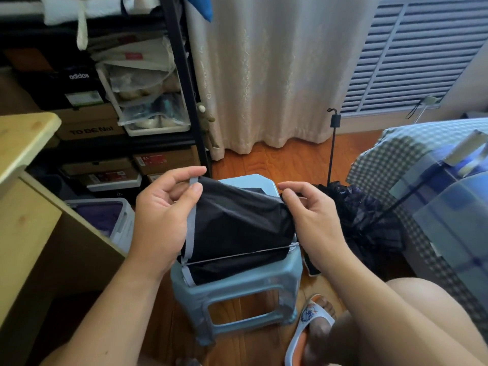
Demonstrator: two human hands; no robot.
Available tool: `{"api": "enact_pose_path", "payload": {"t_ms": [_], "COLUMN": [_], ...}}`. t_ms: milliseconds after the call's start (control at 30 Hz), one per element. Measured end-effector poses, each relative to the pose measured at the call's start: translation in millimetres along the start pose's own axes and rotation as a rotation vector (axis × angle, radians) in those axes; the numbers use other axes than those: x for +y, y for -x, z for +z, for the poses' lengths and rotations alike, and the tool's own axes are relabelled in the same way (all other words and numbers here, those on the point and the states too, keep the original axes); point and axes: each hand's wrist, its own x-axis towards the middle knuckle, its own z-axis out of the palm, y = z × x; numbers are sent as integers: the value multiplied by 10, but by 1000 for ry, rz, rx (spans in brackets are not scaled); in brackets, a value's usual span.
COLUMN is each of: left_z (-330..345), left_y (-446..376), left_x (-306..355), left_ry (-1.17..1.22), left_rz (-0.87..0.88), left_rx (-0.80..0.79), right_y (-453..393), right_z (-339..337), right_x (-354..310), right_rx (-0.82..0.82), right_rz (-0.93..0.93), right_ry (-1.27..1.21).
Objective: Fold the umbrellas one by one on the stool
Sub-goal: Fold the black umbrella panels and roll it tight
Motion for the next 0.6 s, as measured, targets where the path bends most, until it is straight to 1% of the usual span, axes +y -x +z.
{"api": "enact_pose_path", "payload": {"t_ms": [100,200,300,367,433,467,567,600], "left_z": [-10,-8,-7,-9,-6,-3,-3,-5], "left_y": [-18,-47,-62,-69,-64,-55,-35,-36], "left_x": [-14,-29,-34,-37,-35,-30,-31,-35], "left_ry": [7,30,31,34,36,36,25,24], "left_rz": [6,-6,-9,-6,4,7,2,-2], "left_rx": [30,76,66,64,67,64,51,52], "right_y": [51,79,90,83,83,93,152,172], "right_z": [-35,-153,-209,-206,-203,-203,-188,-176], "right_x": [-24,-17,-19,-49,-49,-34,34,39], "right_rx": [-52,-160,-199,-187,-135,-114,-128,-132], "right_rz": [-12,-39,-25,3,42,51,-7,-49], "right_ry": [-63,-129,-97,-148,-226,-226,-56,-47]}}
